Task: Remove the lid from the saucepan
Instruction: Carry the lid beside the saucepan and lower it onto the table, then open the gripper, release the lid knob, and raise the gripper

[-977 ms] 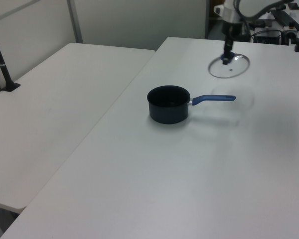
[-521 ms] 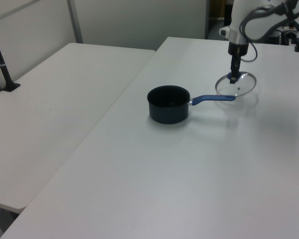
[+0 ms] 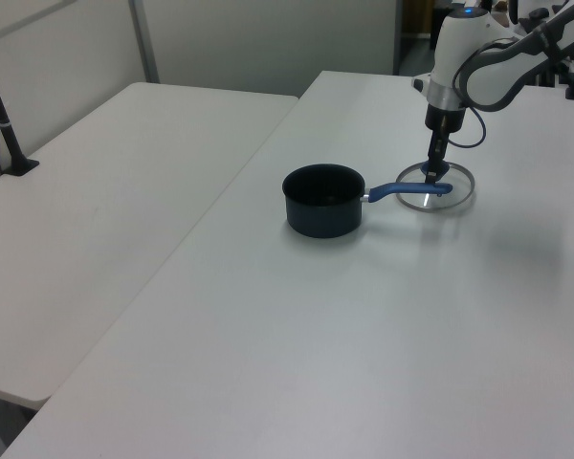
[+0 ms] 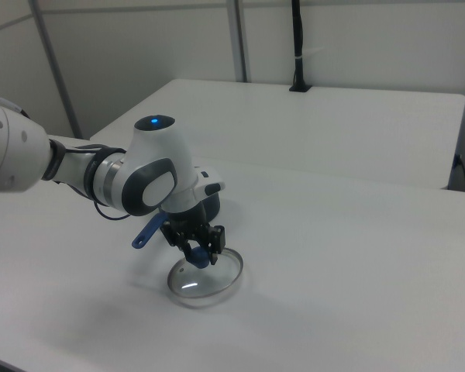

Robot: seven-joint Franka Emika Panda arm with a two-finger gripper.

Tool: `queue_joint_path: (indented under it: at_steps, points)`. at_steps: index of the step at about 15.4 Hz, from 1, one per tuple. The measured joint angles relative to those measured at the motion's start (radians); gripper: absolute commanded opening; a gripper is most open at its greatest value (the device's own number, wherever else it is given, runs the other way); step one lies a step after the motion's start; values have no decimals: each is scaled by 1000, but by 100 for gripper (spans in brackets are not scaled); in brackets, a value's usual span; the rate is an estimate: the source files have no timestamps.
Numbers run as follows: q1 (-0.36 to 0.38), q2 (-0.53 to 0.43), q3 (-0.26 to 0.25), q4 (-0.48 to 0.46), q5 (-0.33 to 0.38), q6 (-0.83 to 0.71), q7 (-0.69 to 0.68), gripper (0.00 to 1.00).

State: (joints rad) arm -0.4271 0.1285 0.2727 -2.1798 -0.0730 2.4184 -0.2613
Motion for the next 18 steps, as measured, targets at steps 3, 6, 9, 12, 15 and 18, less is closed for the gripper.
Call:
queue_joint_path:
  at_steps: [3, 6, 9, 12, 15, 18]
  points:
    - [7, 28, 0, -1, 0, -1, 0, 100]
    - [8, 48, -1, 5, 0, -3, 0, 100]
    - [0, 47, -5, 76, 0, -95, 0, 100]
    - [-6, 36, -28, 248, 0, -306, 0, 100]
    - [-3, 12, -33, 415, 0, -499, 21, 100]
    - [41, -23, -32, 489, 0, -607, 152, 100]
